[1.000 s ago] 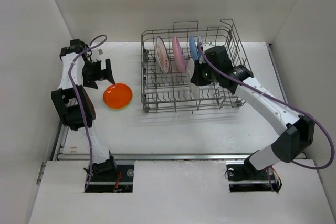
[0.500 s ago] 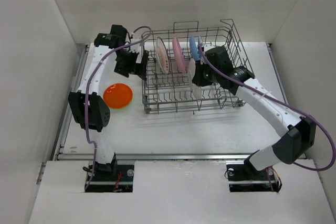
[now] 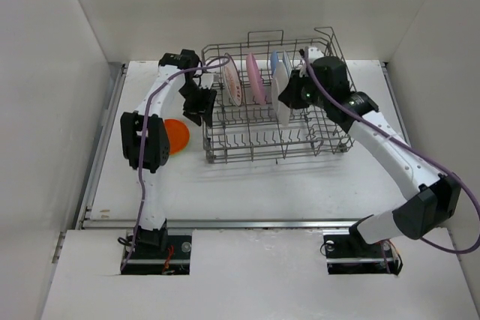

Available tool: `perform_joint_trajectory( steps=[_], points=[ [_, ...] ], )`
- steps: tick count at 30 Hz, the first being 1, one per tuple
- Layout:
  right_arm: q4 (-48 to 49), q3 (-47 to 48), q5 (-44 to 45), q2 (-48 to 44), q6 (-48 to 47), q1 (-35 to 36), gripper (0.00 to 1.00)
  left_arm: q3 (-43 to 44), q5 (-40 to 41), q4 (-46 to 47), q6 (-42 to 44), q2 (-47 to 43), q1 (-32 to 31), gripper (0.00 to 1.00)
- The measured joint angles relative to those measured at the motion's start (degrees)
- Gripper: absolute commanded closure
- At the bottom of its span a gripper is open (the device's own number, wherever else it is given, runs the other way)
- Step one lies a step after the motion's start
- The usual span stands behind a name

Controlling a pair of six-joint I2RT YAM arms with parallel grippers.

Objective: Unload the plates from the dish rack

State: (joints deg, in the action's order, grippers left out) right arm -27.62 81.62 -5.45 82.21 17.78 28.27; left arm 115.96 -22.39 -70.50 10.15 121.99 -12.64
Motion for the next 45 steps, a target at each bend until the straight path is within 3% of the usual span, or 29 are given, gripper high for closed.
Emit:
perform_joint_trajectory(
  steps=[1,4,7,13,16,23,27,33,39,43,45],
  points=[
    [0.76,0.94,-0.63,-0.07,-0.09,-0.87,1.00,0.00,-0.61,0.04,-0.28,0.00,-0.02,0.78],
    [2.51,3.98,-1.46,-0.07,-1.40,-3.23,1.00,0.24,-0.92,-0.13,-4.90,0.00,-0.76,0.90],
    [2.47,7.23,-2.01,-0.07,-2.19,-4.39,1.00,0.46,-1.64,-0.04,-8.26,0.28,0.02,0.91],
    [0.94,12.26,-5.22,-0.70,-6.19,-1.81,1.00,3.85,-1.75,-2.32,-7.06,2.32,0.02,0.91],
    [-3.91,12.31,-6.49,-2.89,-9.66,3.17,1.00,5.90,-1.79,-2.82,-6.51,3.52,0.02,0.79],
    [-11.98,-0.66,-7.63,-15.74,-13.57,20.17,1.00,8.79,-1.05,-1.16,-4.37,5.05,-0.28,0.76],
    [-17.55,-5.84,-2.82,-18.12,-11.26,28.68,1.00,10.19,-0.87,0.02,-4.09,5.79,-0.42,0.59],
    [-23.43,-5.03,12.92,-3.23,-6.32,42.07,1.00,10.21,-0.94,0.68,-4.00,5.79,-1.09,0.54],
    [-29.94,-0.04,32.24,16.50,1.42,49.13,1.00,10.21,-0.90,0.94,-3.96,5.77,-1.18,0.47],
    [-32.54,3.80,37.94,22.49,5.64,49.83,0.92,10.19,-0.90,1.07,-3.93,5.75,-1.18,0.46],
    [-32.39,4.87,38.62,24.22,6.47,49.99,0.81,10.19,-0.92,1.09,-3.93,5.75,-1.18,0.42]
  ],
)
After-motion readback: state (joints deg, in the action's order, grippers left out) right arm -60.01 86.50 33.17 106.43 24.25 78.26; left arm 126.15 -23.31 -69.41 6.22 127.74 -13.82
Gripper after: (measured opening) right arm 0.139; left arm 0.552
